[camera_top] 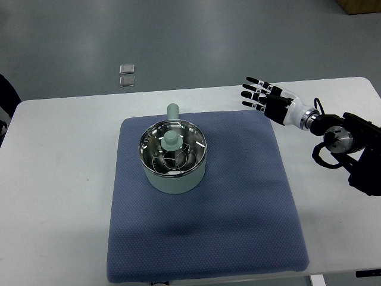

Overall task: Open lid and place right of pot
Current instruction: 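Move the right hand over the pot toward the lid knob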

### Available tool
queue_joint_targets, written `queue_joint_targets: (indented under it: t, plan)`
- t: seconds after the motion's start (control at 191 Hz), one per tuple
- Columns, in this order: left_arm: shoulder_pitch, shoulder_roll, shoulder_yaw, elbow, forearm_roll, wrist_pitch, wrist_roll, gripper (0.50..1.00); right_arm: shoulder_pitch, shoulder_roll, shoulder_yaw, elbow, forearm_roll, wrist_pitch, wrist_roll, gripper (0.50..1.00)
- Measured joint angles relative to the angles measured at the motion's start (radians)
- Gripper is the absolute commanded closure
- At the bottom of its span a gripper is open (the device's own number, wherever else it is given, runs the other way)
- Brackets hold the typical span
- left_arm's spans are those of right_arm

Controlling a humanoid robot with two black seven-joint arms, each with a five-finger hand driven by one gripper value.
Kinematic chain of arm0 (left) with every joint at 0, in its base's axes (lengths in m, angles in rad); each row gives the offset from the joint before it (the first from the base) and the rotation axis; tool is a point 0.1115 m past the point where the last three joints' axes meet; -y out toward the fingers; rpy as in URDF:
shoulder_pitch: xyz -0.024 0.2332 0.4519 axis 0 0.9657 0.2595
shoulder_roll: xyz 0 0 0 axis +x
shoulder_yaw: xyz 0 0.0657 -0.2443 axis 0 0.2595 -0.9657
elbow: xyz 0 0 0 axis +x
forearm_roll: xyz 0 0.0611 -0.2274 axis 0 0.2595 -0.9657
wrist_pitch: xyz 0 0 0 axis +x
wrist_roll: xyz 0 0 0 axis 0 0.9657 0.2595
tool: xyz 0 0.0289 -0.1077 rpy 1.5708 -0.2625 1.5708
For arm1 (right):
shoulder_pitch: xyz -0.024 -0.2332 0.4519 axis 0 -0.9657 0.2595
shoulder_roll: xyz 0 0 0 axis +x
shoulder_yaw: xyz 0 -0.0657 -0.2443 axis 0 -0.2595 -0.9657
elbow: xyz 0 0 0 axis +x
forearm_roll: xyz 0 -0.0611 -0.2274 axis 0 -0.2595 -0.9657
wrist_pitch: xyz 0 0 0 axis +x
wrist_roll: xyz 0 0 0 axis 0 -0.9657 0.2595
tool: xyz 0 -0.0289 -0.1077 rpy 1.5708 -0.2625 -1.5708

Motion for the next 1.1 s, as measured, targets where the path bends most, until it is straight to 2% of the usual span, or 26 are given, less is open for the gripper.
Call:
queue_joint_targets:
  t: [0.352,0.551,0.756,0.918,1.102]
  plan:
    - [0.0,0.0,-0.001,0.001,0.0,0.0,-0.002,0.5,0.028,-0.003,-0.01,0.003,-0.041,-0.002,0.005,0.564]
    - [0.0,0.0,-0.001,0.001,-0.001,0.0,-0.002,0.5,0.1,-0.01,-0.01,0.029,-0.247,-0.003,0.047,0.566]
    - [0.0,0.0,-0.001,0.002,-0.002,0.0,-0.001,0.5,0.146,-0.025,-0.014,0.137,-0.491,0.001,0.068,0.566]
    - [0.0,0.0,0.001,0.01,-0.002,0.0,-0.001,0.5,0.183,-0.034,-0.039,0.2,-0.792,0.034,0.15,0.564]
    - [0.0,0.0,0.002,0.012,-0.002,0.0,-0.001,0.5,0.276,-0.038,-0.193,0.231,-1.024,0.068,0.273,0.564]
